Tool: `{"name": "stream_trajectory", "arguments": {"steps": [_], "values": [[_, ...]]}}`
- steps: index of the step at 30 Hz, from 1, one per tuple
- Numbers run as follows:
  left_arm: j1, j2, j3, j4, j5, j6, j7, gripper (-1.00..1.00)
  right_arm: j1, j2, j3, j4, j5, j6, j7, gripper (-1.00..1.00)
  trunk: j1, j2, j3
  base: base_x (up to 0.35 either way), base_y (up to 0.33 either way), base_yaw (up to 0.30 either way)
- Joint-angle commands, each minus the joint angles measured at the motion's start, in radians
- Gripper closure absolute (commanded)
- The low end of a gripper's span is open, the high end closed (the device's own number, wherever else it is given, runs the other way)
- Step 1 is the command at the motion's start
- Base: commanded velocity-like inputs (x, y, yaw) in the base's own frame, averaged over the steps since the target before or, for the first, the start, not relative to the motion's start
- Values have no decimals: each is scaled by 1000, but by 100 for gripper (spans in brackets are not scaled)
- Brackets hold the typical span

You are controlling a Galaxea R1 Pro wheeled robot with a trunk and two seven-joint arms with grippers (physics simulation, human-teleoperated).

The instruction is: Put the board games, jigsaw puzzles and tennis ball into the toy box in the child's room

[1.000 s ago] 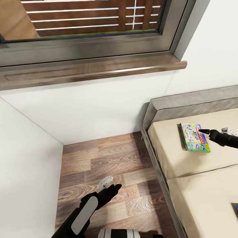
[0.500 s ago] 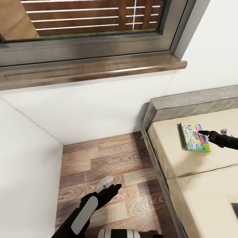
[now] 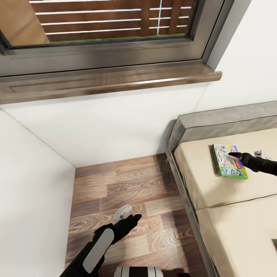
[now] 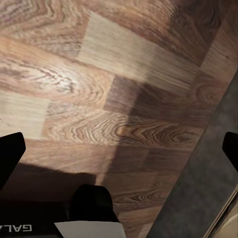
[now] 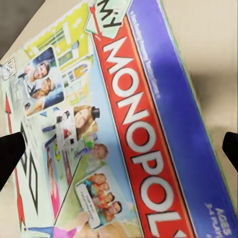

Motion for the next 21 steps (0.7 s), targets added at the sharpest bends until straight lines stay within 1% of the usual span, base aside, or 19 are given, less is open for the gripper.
{"name": "stream_trajectory", "arguments": {"steps": [1, 8, 14, 21], "values": [[-1, 0, -1, -1, 10, 1, 9, -100, 0, 0, -3, 0, -8, 8, -2, -100, 0, 0, -1, 0, 0, 171], [-1, 0, -1, -1, 10, 1, 9, -100, 0, 8, -2, 0, -8, 8, 0, -100, 0, 0, -1, 0, 0, 230], [-1, 0, -1, -1, 10, 1, 9, -100, 0, 10, -2, 0, -7, 8, 3, -100, 0, 0, -1, 0, 0, 240], [-1, 0, -1, -1, 10, 1, 9, -100, 0, 11, -2, 0, -7, 8, 6, -100, 0, 0, -1, 0, 0, 100]]}}
